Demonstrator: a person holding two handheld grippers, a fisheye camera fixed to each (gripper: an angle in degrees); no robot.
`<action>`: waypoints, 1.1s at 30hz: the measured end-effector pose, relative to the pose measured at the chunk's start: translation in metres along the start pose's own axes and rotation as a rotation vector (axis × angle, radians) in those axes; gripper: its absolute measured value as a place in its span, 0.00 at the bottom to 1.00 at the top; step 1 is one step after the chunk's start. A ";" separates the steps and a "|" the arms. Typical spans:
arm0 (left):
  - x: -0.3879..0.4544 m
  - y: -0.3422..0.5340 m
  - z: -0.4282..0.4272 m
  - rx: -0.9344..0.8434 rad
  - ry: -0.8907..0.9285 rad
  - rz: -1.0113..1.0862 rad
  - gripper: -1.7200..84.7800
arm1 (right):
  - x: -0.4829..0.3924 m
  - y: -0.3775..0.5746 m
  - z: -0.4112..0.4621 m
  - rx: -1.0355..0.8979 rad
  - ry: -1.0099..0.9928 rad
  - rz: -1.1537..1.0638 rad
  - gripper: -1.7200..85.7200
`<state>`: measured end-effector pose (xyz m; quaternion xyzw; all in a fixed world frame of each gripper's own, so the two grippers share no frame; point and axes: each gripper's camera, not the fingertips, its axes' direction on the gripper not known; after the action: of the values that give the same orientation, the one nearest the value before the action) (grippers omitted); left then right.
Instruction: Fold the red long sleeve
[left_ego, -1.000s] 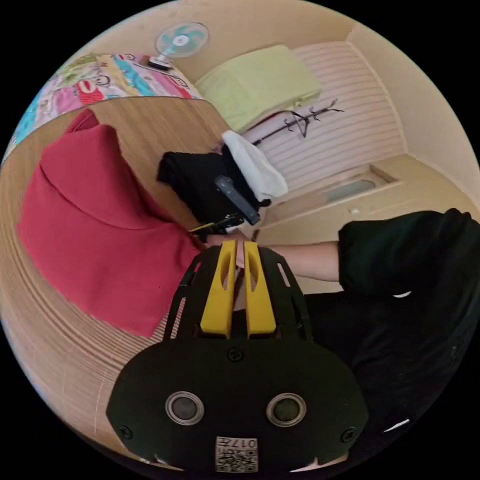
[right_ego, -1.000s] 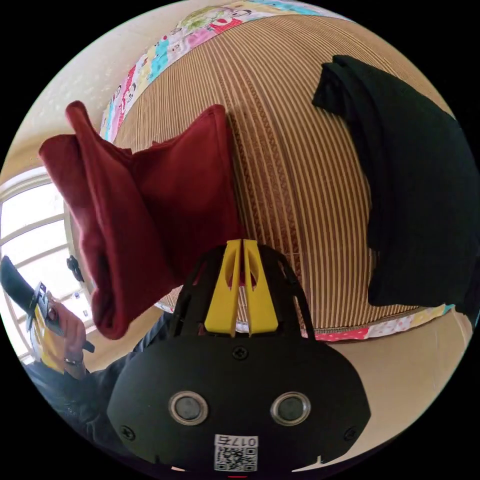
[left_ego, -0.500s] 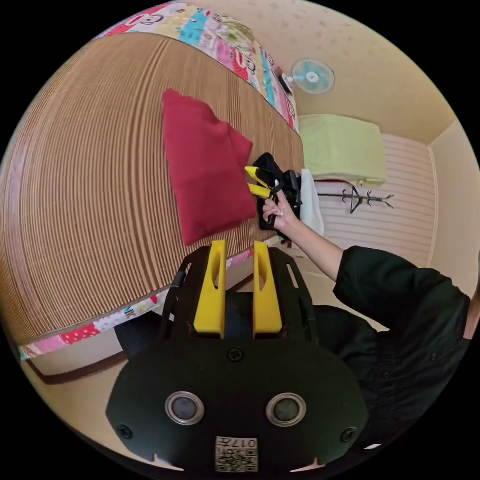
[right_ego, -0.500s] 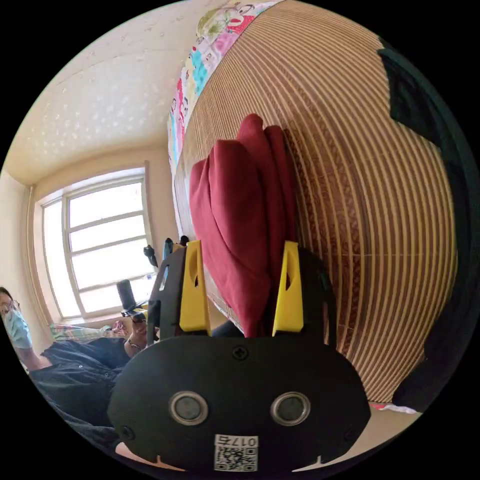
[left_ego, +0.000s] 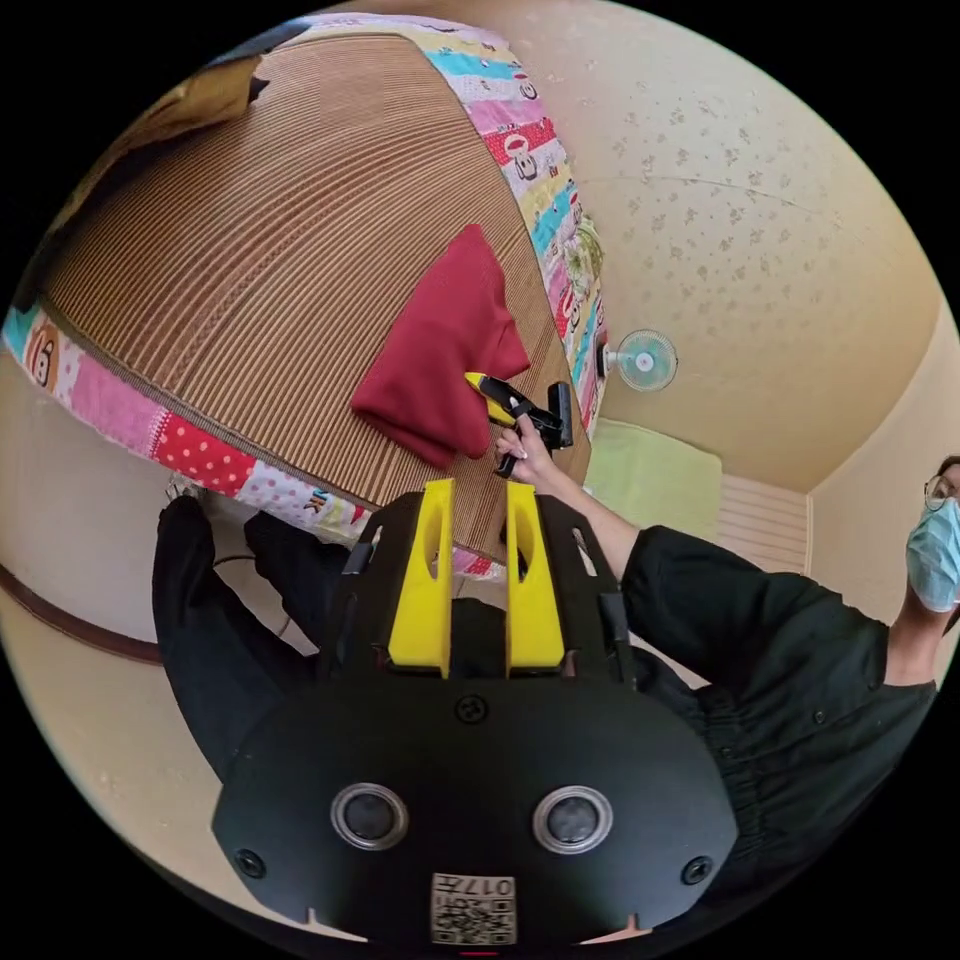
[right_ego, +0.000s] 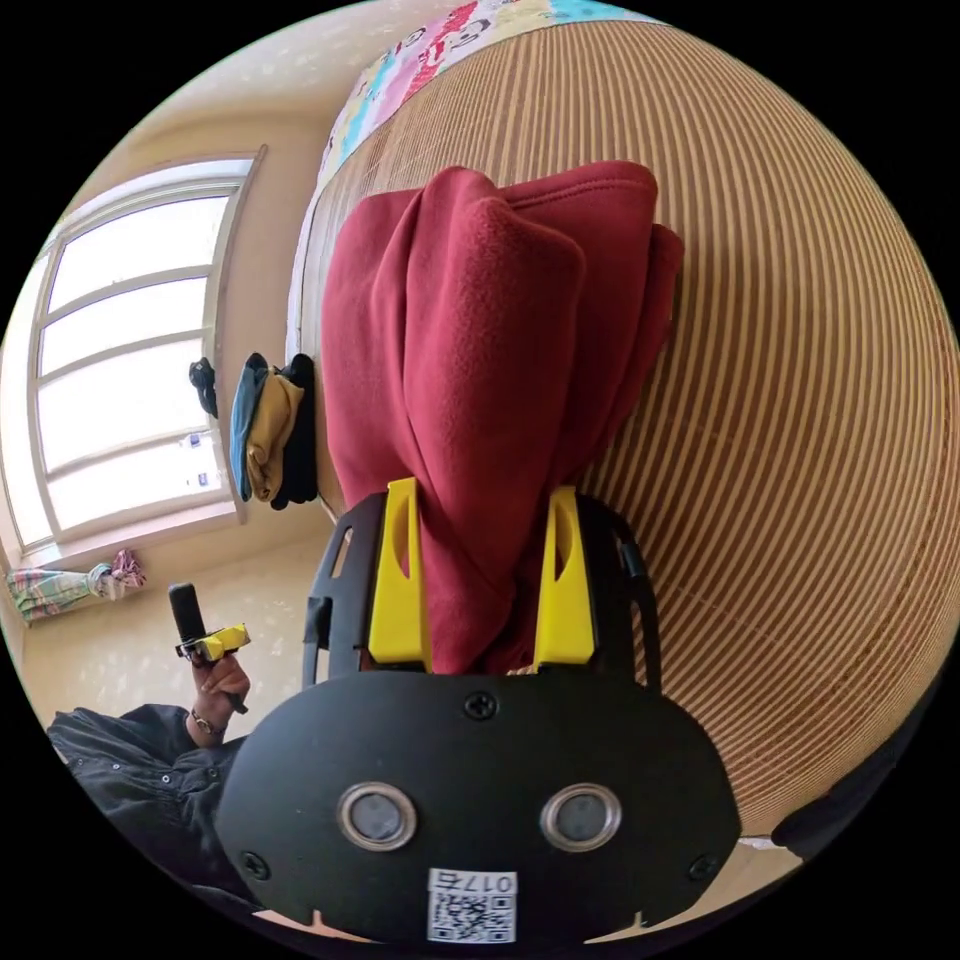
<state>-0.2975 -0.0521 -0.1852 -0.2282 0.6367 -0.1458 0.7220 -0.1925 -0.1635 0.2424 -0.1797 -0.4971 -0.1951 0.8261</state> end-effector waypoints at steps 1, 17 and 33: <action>-0.007 0.002 -0.019 0.037 0.019 -0.021 0.12 | -0.022 -0.019 0.015 -0.019 0.017 -0.027 0.22; -0.082 -0.052 -0.252 0.410 0.503 -0.273 0.11 | -0.346 -0.198 0.264 -0.439 0.374 -0.163 0.22; -0.038 -0.189 -0.155 -0.109 0.518 -0.206 0.11 | -0.221 0.071 -0.047 0.119 0.116 0.546 0.12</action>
<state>-0.4407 -0.2168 -0.0682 -0.2852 0.7804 -0.2372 0.5033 -0.2167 -0.0937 0.0171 -0.2466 -0.3929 0.0540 0.8842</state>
